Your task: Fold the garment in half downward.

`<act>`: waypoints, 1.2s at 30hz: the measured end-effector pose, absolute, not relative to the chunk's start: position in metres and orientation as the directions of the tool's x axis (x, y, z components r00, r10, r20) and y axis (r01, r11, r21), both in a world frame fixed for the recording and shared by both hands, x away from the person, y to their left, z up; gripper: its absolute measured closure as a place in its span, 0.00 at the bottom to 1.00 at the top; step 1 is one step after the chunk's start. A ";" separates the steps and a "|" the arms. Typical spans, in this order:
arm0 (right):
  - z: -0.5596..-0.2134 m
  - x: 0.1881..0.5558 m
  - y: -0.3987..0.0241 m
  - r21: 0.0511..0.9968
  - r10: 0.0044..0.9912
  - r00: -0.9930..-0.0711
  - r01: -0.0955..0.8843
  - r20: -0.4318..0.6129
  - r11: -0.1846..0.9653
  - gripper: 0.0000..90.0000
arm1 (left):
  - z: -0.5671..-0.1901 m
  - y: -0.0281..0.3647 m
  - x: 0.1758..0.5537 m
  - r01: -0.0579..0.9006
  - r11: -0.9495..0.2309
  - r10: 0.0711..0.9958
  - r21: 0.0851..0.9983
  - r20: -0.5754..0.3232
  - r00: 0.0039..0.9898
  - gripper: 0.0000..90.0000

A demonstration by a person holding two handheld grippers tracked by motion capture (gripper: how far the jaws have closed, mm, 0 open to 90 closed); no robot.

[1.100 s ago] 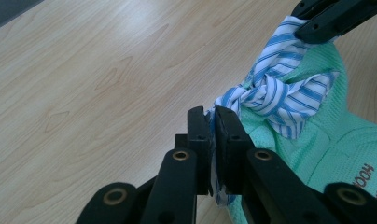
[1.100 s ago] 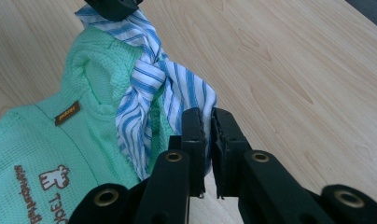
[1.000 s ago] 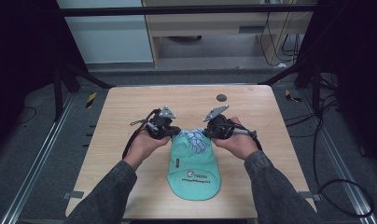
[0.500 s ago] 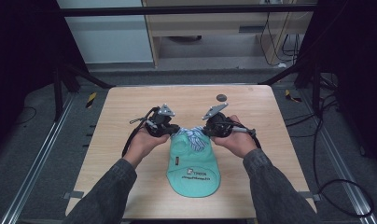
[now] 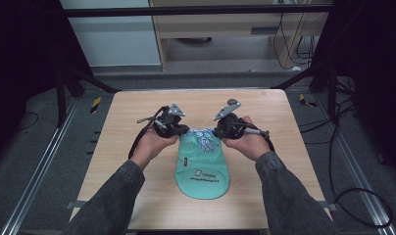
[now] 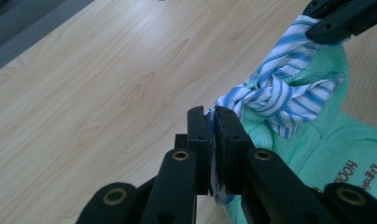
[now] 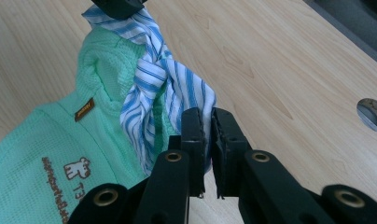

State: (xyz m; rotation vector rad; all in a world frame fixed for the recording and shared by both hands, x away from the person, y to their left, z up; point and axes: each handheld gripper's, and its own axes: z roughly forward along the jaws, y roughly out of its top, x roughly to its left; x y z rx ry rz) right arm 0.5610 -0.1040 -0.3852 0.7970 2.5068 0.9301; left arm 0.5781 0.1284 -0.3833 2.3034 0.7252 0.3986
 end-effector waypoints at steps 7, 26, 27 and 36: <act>-0.387 0.564 -0.105 0.679 0.615 -0.778 0.381 -0.132 0.628 0.93 | -0.385 0.128 0.579 0.391 -0.607 0.600 0.692 0.076 0.796 0.95; -0.385 0.574 -0.098 0.684 0.628 -0.764 0.379 -0.149 0.623 0.93 | -0.384 0.136 0.585 0.400 -0.584 0.619 0.707 0.069 0.782 0.95; -0.384 0.575 -0.097 0.686 0.630 -0.762 0.380 -0.148 0.621 0.93 | -0.383 0.136 0.586 0.398 -0.587 0.617 0.704 0.071 0.784 0.95; -0.384 0.579 -0.096 0.687 0.632 -0.760 0.377 -0.155 0.622 0.93 | -0.384 0.134 0.595 0.407 -0.583 0.622 0.703 0.064 0.780 0.95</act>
